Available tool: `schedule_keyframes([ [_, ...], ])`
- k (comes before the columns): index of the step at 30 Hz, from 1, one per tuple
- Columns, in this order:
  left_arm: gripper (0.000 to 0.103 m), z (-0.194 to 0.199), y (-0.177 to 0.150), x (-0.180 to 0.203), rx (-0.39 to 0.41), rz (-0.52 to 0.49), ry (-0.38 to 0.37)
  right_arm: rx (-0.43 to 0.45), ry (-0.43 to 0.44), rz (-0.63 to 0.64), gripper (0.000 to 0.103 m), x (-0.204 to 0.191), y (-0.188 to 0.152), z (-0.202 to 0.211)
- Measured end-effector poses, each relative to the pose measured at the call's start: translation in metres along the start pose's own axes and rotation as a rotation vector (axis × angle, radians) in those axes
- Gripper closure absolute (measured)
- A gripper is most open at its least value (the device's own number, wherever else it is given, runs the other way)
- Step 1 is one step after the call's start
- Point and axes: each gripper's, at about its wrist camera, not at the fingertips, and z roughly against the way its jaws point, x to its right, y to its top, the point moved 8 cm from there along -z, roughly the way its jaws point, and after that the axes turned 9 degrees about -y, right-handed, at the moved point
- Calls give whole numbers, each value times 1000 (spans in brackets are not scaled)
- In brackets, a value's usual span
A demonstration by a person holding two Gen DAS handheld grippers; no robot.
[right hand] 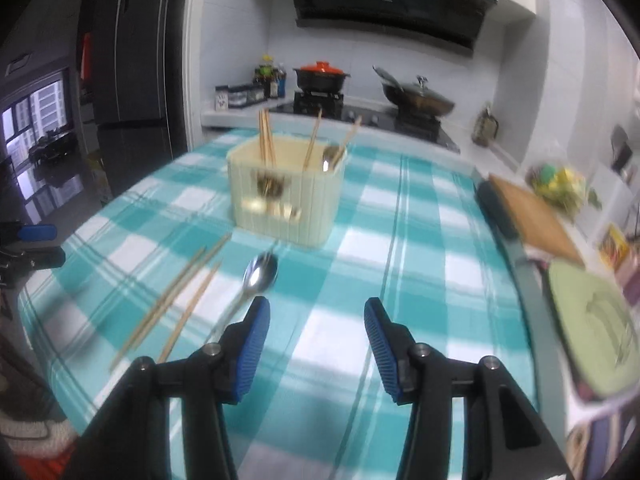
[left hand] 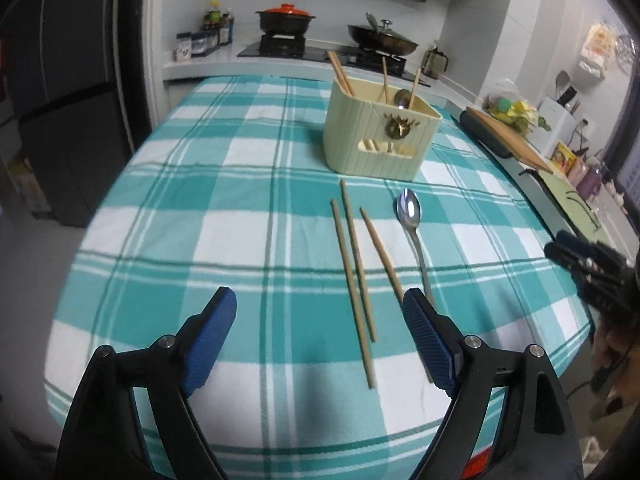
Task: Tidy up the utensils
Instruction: 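Grasp the steel spoon by its handle with the right tool, then lift the spoon with the right tool while the left tool grasps a wooden chopstick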
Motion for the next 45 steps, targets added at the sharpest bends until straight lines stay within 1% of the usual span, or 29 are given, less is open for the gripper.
schedule_keyframes([
  [3, 17, -9, -27, 3, -28, 29, -3, -28, -9, -54, 53, -9, -43, 5],
  [6, 17, -14, -40, 7, -47, -12, 23, -69, 3, -87, 53, -21, -73, 4],
  [9, 17, -17, -40, 5, -44, -21, 36, -89, 17, -99, 53, -29, -84, 4],
  [12, 17, -27, -34, -4, -48, 8, 18, -85, 28, -99, 53, -37, -83, 4],
  [15, 17, -42, -27, -12, -65, 20, 26, -106, 55, -125, 53, -42, -79, -4],
  [17, 17, -51, -22, -15, -71, 18, 29, -127, 76, -135, 61, -47, -79, -11],
  [18, 17, -55, -19, -15, -73, 16, 29, -138, 84, -132, 67, -51, -80, -14],
  [20, 17, -64, -13, -16, -81, 12, 33, -154, 94, -125, 70, -58, -82, -18],
  [22, 17, -73, -9, -16, -88, 8, 37, -167, 99, -117, 78, -63, -83, -23],
  [27, 17, -79, -11, -18, -88, 26, 59, -201, 132, -106, 80, -74, -69, -45],
  [31, 17, -75, -18, -20, -87, 54, 57, -242, 164, -136, 80, -87, -51, -78],
  [35, 17, -70, -20, -27, -80, 54, 92, -259, 161, -166, 80, -97, -33, -112],
  [38, 17, -69, -20, -31, -81, 62, 97, -280, 180, -173, 80, -108, -27, -129],
  [39, 17, -70, -19, -32, -84, 63, 99, -283, 177, -164, 80, -111, -28, -132],
  [41, 17, -72, -18, -34, -88, 61, 106, -281, 152, -149, 84, -112, -32, -135],
  [42, 17, -74, -17, -35, -89, 61, 110, -272, 135, -145, 91, -111, -33, -134],
  [43, 17, -75, -16, -35, -91, 61, 110, -273, 116, -145, 95, -107, -34, -134],
  [45, 17, -79, -14, -34, -94, 58, 107, -282, 87, -182, 97, -97, -37, -133],
])
